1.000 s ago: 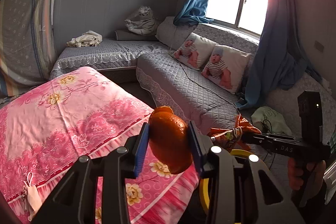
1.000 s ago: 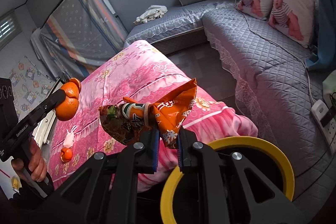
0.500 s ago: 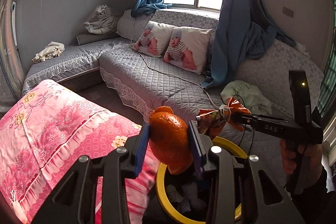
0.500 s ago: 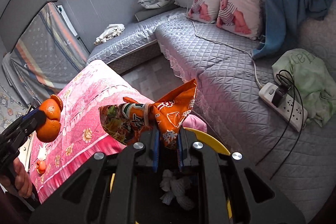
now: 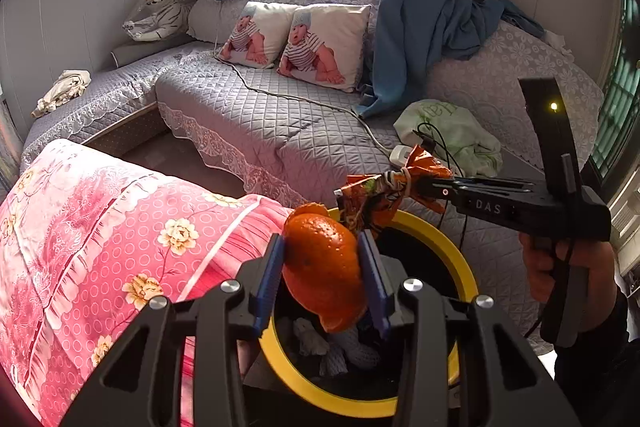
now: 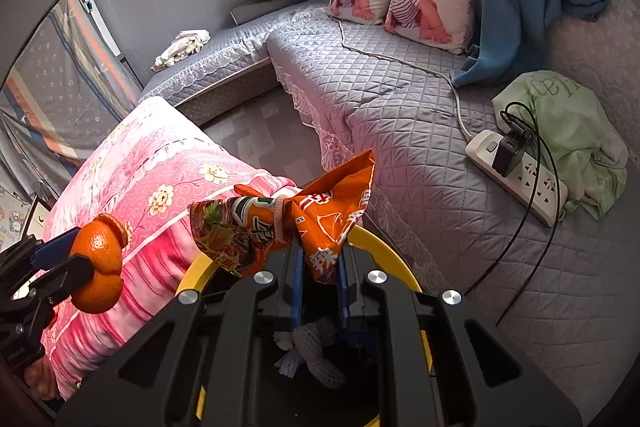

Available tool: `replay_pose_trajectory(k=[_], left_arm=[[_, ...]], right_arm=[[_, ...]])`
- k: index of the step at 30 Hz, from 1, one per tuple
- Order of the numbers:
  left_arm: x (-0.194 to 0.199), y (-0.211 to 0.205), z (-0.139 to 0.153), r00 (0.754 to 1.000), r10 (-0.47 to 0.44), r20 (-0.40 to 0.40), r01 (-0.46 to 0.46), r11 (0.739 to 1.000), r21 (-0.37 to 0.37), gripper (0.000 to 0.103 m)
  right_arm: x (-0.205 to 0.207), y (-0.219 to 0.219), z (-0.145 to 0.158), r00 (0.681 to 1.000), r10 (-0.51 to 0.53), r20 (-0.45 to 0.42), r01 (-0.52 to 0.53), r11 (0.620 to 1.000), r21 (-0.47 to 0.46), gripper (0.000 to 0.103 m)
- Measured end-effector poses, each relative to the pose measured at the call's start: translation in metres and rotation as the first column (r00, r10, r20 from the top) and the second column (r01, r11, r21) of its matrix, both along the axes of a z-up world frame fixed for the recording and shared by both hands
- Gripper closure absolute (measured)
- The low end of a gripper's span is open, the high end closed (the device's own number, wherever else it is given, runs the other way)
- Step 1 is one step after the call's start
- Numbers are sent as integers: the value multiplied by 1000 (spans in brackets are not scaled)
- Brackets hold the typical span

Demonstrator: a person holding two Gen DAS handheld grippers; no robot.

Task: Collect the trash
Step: 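Carry the snack wrapper and orange peel over the yellow-rimmed bin, then open both tools to drop the wrapper and orange peel into the bin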

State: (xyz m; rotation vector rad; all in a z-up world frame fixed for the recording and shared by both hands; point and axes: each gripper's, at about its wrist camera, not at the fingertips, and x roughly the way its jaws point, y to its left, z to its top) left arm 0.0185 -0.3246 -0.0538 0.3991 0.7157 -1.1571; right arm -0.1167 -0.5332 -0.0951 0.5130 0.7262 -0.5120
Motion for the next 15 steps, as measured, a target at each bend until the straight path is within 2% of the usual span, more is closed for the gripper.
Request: replay_pose_trajectory(k=[10,11,13,14,15], left_arm=[[-12,-5,-14,999,-48,0,47,998,40,63],[-12,-6,-14,999,-49,6,49,998,43,62],[-12,-5,-13,999,-46,9,46,998,36,47],[-12,-3,-11,999,-41,10,41,999,29,44],[-12,-2,-10,999,-39,13,39,999,24,42]], right_arm=[[3,-1,-8,999,-15,-42,15,1000,-14,89],[3,-2,-9,999,-21,-42,20,1000,-13,89],[3,-4,-11,999,-24,-47,23,1000,-6,88],[2,-6,-11,998,-25,-49,25,1000,-2,86],[2,-7,-12,998,-28,-48,29,1000,2,79]])
